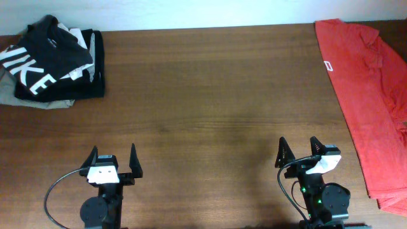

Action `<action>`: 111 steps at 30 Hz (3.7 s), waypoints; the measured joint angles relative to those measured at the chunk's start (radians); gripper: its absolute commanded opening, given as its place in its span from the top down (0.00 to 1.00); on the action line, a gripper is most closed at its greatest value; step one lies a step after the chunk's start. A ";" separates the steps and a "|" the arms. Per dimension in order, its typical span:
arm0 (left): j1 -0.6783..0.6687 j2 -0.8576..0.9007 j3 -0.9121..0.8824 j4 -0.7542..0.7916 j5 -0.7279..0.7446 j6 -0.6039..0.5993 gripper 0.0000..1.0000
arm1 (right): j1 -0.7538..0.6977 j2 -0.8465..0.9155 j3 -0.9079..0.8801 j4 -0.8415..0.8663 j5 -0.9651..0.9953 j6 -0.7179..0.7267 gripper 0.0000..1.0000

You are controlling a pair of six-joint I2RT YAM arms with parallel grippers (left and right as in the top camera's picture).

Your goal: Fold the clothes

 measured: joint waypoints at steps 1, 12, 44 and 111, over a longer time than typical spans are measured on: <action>0.000 0.000 0.000 0.000 0.000 0.000 0.01 | 0.000 0.000 0.000 0.000 0.000 -0.001 0.01; 0.000 0.000 0.000 0.000 0.000 0.000 0.01 | 0.000 0.000 0.000 0.000 0.000 0.000 0.01; 0.001 0.000 0.000 0.000 -0.007 0.000 0.01 | 0.001 0.007 0.005 0.402 -0.115 0.207 0.01; 0.001 0.004 0.000 -0.003 -0.015 0.000 0.01 | -0.599 2.564 2.066 -0.208 -0.031 -0.086 0.96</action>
